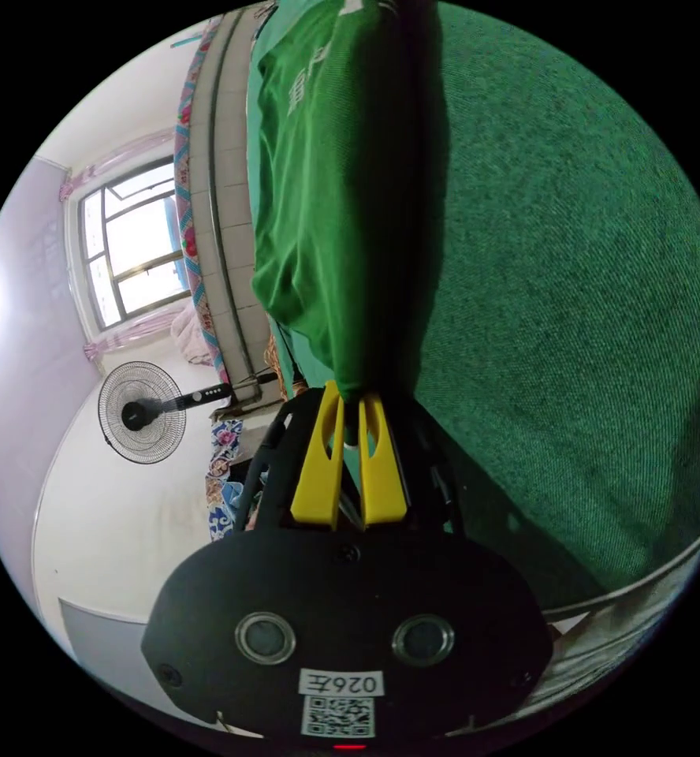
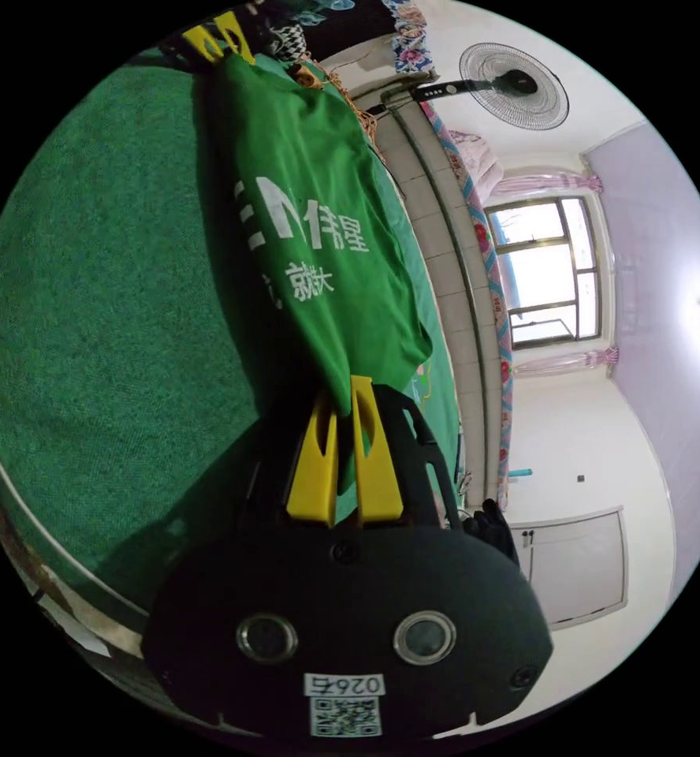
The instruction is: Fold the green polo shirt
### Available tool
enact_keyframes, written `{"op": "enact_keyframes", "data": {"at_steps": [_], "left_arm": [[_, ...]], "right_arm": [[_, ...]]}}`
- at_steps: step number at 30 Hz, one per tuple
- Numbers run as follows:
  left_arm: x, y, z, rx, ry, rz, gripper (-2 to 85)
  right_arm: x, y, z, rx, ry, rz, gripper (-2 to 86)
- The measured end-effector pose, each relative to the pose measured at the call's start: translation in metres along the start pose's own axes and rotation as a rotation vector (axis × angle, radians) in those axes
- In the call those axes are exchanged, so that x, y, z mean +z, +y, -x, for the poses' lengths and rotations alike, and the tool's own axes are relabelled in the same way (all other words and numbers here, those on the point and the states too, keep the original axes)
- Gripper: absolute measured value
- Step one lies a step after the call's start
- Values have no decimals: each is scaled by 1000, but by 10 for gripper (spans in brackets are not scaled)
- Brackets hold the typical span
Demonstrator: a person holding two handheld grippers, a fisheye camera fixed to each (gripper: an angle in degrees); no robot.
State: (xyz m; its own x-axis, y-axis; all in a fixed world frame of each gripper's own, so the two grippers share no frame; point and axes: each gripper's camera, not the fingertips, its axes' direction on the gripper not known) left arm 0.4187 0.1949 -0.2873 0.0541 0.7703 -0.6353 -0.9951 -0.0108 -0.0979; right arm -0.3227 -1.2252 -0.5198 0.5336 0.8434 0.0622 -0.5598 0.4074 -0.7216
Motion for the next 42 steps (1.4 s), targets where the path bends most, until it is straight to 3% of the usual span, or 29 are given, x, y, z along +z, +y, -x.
{"op": "enact_keyframes", "data": {"at_steps": [5,11,19,26,35,42], "left_arm": [[-11,-16,0,-66,31,24,2],[-47,-21,22,-308,-30,-3,1],[-181,-1,77,-464,-112,-211,2],[-277,-8,99,-469,-177,-370,3],[-331,-94,97,-427,-95,-525,2],[-382,-239,146,-334,-81,-628,1]], "right_arm": [[-52,6,-44,36,-19,-15,-14],[-148,29,-146,213,-116,-96,-13],[-301,112,-319,326,-352,-186,-13],[-446,203,-436,416,-342,-252,-14],[-545,306,-515,526,-417,-191,-13],[-555,410,-636,752,-589,-240,-13]]}}
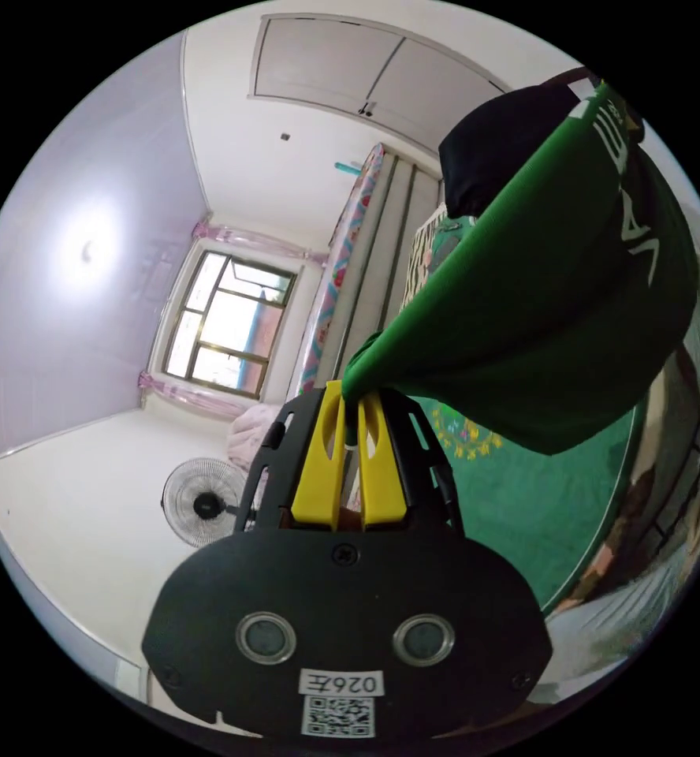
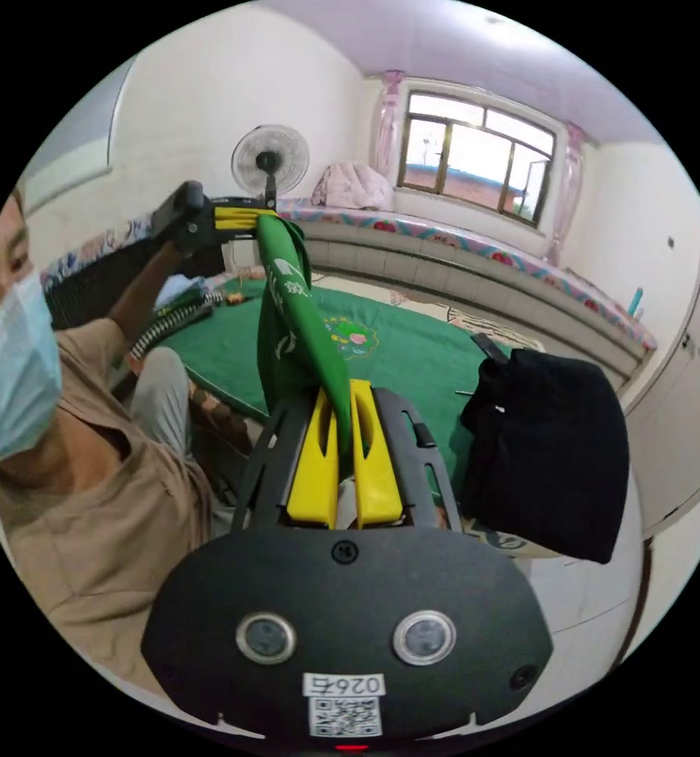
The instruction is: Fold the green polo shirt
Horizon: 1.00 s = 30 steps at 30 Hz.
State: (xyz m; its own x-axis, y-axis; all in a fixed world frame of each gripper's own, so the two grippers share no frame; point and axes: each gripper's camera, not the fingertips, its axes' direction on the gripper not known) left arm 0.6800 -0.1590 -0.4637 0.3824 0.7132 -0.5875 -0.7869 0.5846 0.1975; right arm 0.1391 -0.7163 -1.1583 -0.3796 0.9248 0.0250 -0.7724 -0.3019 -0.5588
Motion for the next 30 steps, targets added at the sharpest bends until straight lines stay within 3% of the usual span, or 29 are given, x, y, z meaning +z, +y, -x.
{"op": "enact_keyframes", "data": {"at_steps": [5,8,11,13,16,21,24,26,30], "left_arm": [[44,-169,6,109,108,-76,1],[81,-308,-11,190,150,-88,1],[119,-451,-46,94,123,-139,0],[151,-535,-90,-15,36,-57,-3],[164,-576,-139,-71,111,-76,-6],[189,-584,-179,8,-71,-43,-7],[195,-576,-162,-76,-115,-33,-7],[179,-561,-146,-190,-163,-121,-8],[133,-524,-152,-134,109,-360,-8]], "right_arm": [[-84,12,-163,294,-191,-138,-14],[-114,30,-267,495,-192,-187,-14],[-130,63,-378,796,-138,-275,-12],[-129,91,-435,963,-114,-315,-10],[-123,130,-486,1133,-31,-342,3],[-125,163,-478,1076,12,-436,52],[-142,169,-445,1069,254,-431,50],[-151,153,-409,982,471,-429,38],[-131,96,-365,733,639,-353,3]]}}
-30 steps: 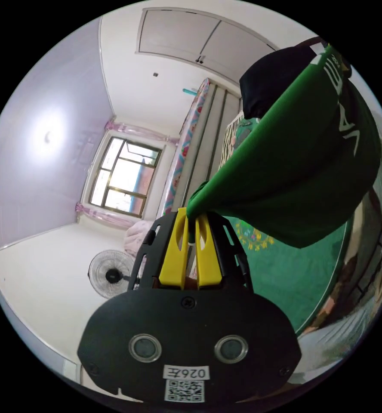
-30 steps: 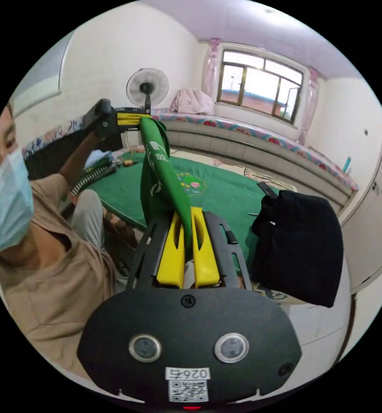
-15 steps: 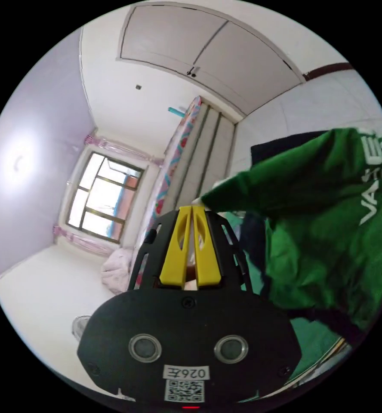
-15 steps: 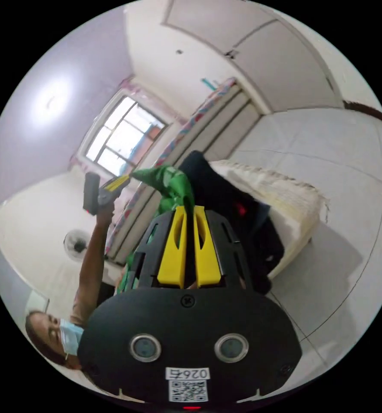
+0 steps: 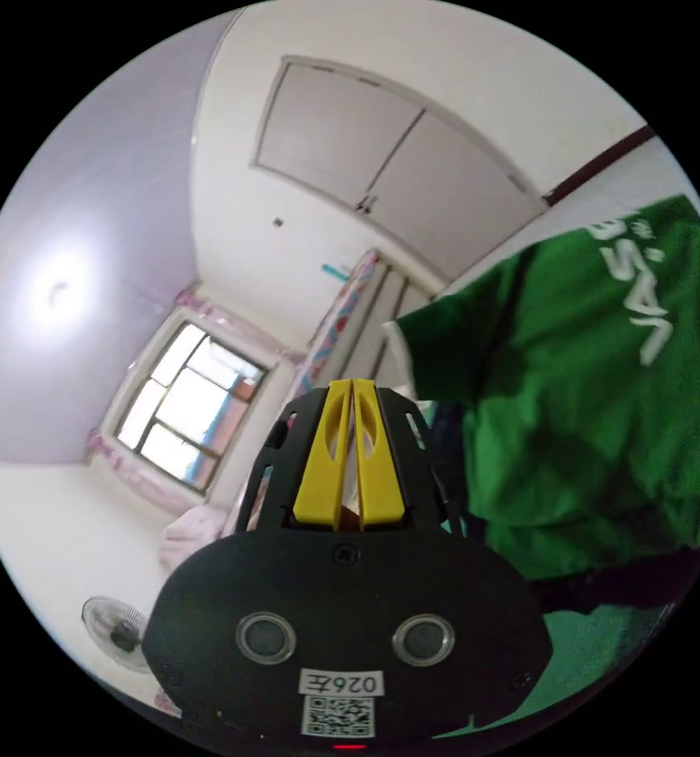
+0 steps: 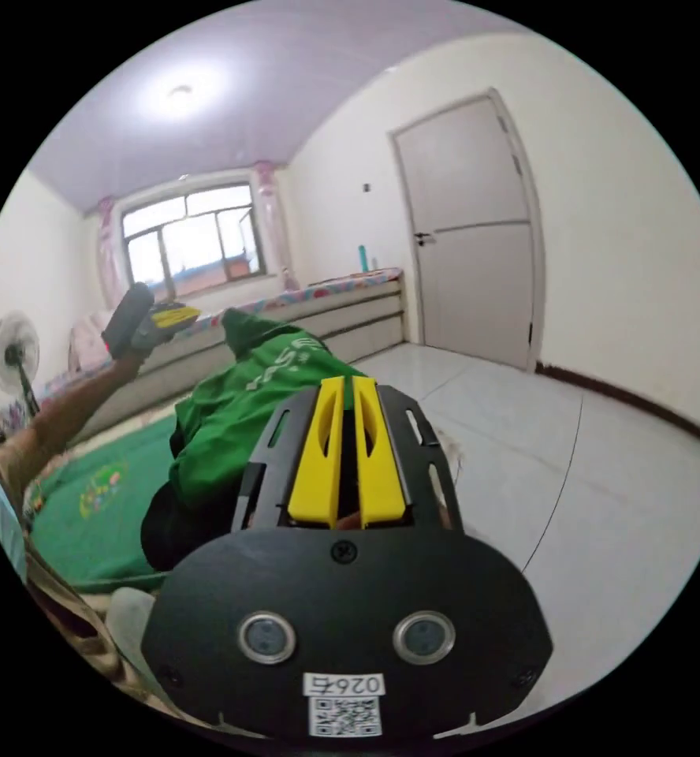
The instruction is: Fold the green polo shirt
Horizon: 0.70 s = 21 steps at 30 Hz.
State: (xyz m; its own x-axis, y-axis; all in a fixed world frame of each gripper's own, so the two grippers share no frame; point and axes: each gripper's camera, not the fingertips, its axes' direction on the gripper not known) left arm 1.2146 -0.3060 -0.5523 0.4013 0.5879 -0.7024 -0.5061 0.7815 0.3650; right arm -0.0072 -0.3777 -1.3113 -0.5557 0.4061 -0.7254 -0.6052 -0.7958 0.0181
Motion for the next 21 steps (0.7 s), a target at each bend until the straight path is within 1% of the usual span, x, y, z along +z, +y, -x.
{"op": "enact_keyframes", "data": {"at_steps": [1,2,4,5,6,8,9,10,11,12,14,16,17,19,21], "left_arm": [[-5,3,-12,39,63,-21,-8],[-5,3,-19,67,85,-25,-8],[7,-8,-39,138,130,-19,-9],[13,-13,-43,158,152,-8,-9],[29,-26,-46,149,170,44,-9],[55,-46,-41,100,213,154,-9],[72,-58,-29,13,276,234,-10],[84,-63,-16,-75,335,282,-10],[89,-64,-10,-107,349,304,-10],[98,-63,-1,-136,357,351,-10],[109,-55,5,-109,310,452,-9],[109,-35,9,-22,146,532,-8],[105,-29,12,-5,103,521,-8],[75,-3,31,0,-10,409,-7],[54,20,56,-45,12,373,-7]], "right_arm": [[9,-1,26,-93,-5,15,-4],[22,0,51,-167,-25,41,-7],[46,9,83,-258,-83,104,-8],[63,20,102,-310,-139,164,-9],[71,27,111,-333,-171,201,-9],[100,67,142,-423,-290,362,-9],[105,79,149,-438,-293,386,-9],[109,104,158,-458,-257,359,-9],[105,126,166,-473,-229,285,-10],[104,136,169,-473,-218,265,-10],[101,168,182,-473,-174,218,-12],[99,190,193,-474,-140,188,-14],[99,205,200,-476,-116,176,-14],[97,230,212,-474,-81,150,-15],[94,258,223,-458,-34,119,-14]]}}
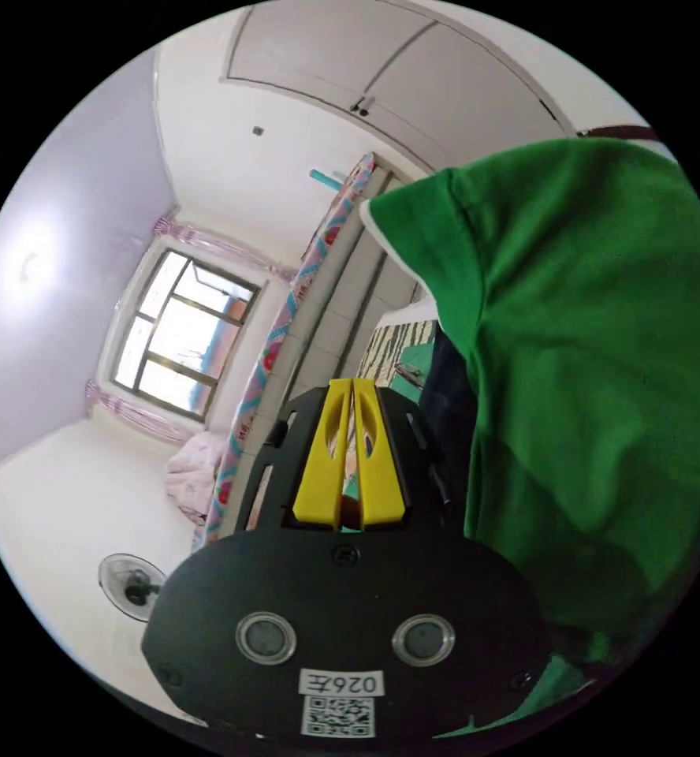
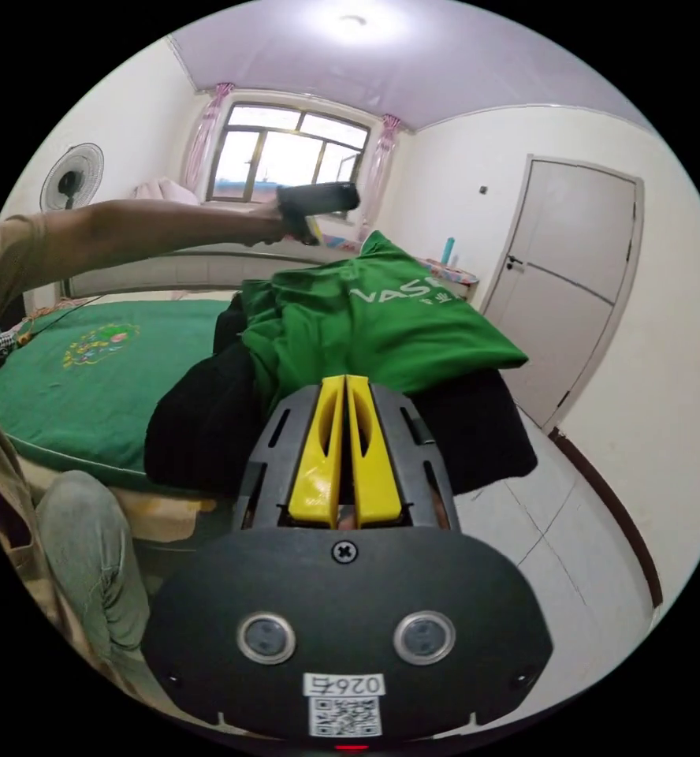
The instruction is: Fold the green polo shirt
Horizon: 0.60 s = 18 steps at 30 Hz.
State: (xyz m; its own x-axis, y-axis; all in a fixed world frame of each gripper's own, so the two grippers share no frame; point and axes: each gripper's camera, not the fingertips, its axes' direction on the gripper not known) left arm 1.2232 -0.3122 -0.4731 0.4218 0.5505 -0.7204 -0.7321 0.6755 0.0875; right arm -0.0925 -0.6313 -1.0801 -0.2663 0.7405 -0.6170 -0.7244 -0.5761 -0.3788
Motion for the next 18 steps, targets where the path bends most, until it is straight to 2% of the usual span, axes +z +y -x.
{"op": "enact_keyframes", "data": {"at_steps": [5,7,8,10,11,13,15,18], "left_arm": [[-28,94,77,-99,240,-50,-7],[-44,156,117,-142,386,-59,-8],[-48,173,128,-154,432,-66,-8],[-67,254,182,-236,658,-97,-8],[-71,277,197,-262,725,-110,-8],[-88,382,257,-348,976,-161,-8],[-103,469,300,-394,1083,-221,-7],[-132,620,365,-564,1091,-233,-8]], "right_arm": [[-5,52,84,31,87,-206,-13],[10,59,120,-45,112,-165,-13],[29,64,145,-124,152,-67,-14],[53,82,182,-216,238,44,-14],[54,99,206,-227,336,17,-13],[48,121,242,-239,455,0,-13],[33,143,278,-221,491,-88,-13],[16,164,336,-197,361,-160,-13]]}}
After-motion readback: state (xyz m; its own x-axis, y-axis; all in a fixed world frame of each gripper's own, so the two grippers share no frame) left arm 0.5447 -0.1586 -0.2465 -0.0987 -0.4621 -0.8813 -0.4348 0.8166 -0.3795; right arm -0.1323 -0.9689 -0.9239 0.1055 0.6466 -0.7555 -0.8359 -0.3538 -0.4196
